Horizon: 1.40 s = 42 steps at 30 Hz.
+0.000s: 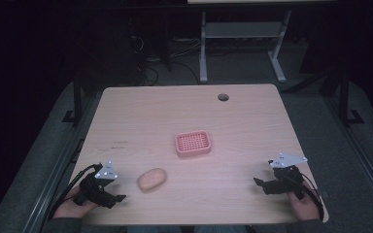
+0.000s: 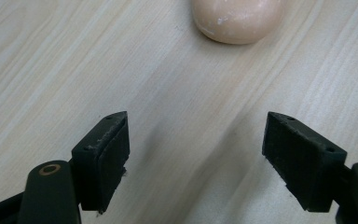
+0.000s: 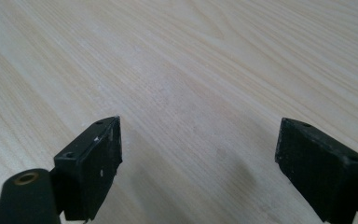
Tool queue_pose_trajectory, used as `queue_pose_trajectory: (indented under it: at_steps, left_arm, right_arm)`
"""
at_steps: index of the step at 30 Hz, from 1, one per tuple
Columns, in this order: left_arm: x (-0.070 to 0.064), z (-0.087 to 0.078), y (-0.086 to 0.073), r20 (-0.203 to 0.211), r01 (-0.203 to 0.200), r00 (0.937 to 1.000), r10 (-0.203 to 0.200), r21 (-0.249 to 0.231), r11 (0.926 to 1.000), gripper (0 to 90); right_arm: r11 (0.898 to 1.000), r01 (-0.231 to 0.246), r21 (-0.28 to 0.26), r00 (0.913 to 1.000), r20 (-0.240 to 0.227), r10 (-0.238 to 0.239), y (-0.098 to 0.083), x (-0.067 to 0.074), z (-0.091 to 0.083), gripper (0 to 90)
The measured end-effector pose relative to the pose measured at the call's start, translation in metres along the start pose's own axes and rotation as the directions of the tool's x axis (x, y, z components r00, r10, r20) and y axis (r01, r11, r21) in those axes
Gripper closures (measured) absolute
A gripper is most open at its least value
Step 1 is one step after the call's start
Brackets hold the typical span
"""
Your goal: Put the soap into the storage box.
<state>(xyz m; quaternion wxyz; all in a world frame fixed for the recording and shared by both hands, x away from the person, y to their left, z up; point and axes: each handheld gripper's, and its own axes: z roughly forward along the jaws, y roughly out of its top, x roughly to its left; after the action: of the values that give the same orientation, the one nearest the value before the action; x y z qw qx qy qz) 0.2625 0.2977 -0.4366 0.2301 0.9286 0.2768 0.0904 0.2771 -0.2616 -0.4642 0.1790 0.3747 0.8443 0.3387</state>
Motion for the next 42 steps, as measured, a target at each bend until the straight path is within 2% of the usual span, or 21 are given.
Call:
queue_pose_trajectory:
  at_steps: [11, 16, 23, 33, 42]
  left_arm:
    - [-0.006, 0.002, 0.010, 0.020, -0.031, 0.9993, 0.031, -0.012, 0.9994, 22.7]
    - [-0.008, 0.005, 0.015, 0.024, -0.048, 0.9985, 0.049, -0.003, 0.9988, 22.7]
    - [-0.010, 0.007, 0.020, 0.025, -0.053, 0.9983, 0.053, 0.003, 0.9986, 22.5]
    - [-0.012, 0.011, 0.029, 0.030, -0.080, 0.9964, 0.080, 0.008, 0.9968, 22.4]
    - [-0.012, 0.013, 0.032, 0.033, -0.079, 0.9963, 0.079, 0.005, 0.9969, 22.5]
  right_arm:
    - [1.000, 0.004, -0.002, 1.0000, 0.003, -0.004, 0.000, 0.000, -0.001, 14.2]
    - [1.000, 0.009, -0.004, 1.0000, 0.001, -0.009, 0.001, 0.000, -0.001, 14.1]
    - [1.000, 0.010, -0.006, 0.9999, 0.000, -0.010, 0.001, 0.000, -0.001, 14.2]
    - [1.000, 0.011, -0.008, 0.9999, -0.003, -0.011, 0.002, 0.001, -0.001, 14.2]
    - [1.000, 0.016, -0.007, 0.9999, -0.007, -0.016, 0.003, 0.001, 0.000, 14.1]
